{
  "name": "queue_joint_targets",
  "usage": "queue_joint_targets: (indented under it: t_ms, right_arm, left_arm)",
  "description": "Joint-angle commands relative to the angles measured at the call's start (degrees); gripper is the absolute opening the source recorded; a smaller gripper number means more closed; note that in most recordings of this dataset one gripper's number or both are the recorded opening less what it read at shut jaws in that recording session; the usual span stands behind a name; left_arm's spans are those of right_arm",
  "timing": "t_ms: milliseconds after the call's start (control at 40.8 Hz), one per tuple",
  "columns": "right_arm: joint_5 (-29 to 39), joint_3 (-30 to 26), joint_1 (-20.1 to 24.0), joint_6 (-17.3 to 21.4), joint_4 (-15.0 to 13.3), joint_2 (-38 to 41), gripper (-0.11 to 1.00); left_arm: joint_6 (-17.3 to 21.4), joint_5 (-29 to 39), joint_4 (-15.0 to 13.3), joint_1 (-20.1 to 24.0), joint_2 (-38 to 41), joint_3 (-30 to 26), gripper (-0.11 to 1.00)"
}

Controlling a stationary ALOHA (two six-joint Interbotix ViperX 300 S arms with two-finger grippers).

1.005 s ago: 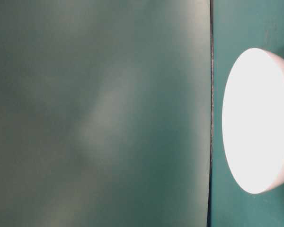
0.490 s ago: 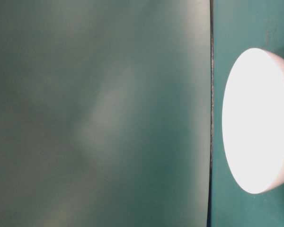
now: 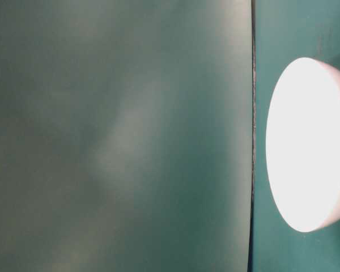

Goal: Grip the spoon and scoop the red block from the bowl with right arm.
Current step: 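Move the right gripper toward the pink spoon handle in the dish, then close the right gripper on the pink spoon handle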

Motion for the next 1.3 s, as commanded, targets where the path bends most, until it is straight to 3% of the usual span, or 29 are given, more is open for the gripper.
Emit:
queue_joint_targets:
  t_ms: [0,147,221,368,441,662,1275]
  right_arm:
    - [-11.25,2.99,3.34,1.49,1.85,5.45,0.45]
    - [-31.38,8.26,10.02,3.43,6.59,17.4,0.45]
    - [-37.79,9.32,13.45,3.69,10.11,23.47,0.45]
    - [-43.51,8.61,19.95,4.39,16.87,35.16,0.45]
    - [-43.95,7.73,21.88,5.45,18.37,39.64,0.45]
    - [-43.86,6.15,22.76,6.77,18.81,46.49,0.45]
    - [-39.55,6.42,22.76,5.19,19.69,48.34,0.45]
  left_arm:
    - [-0.44,0.18,0.09,0.09,0.26,-1.49,0.0]
    - [-1.32,1.67,0.09,0.09,0.26,-1.49,0.0]
    - [-1.67,2.11,0.09,0.09,0.18,-1.58,0.0]
    - [-1.85,2.2,0.09,0.09,0.09,-1.58,0.0]
    - [-1.93,2.2,0.09,0.09,0.09,-1.67,0.0]
    - [-1.85,2.2,0.09,0.09,0.0,-1.67,0.0]
    - [-1.85,2.37,0.09,0.09,0.26,-1.67,0.0]
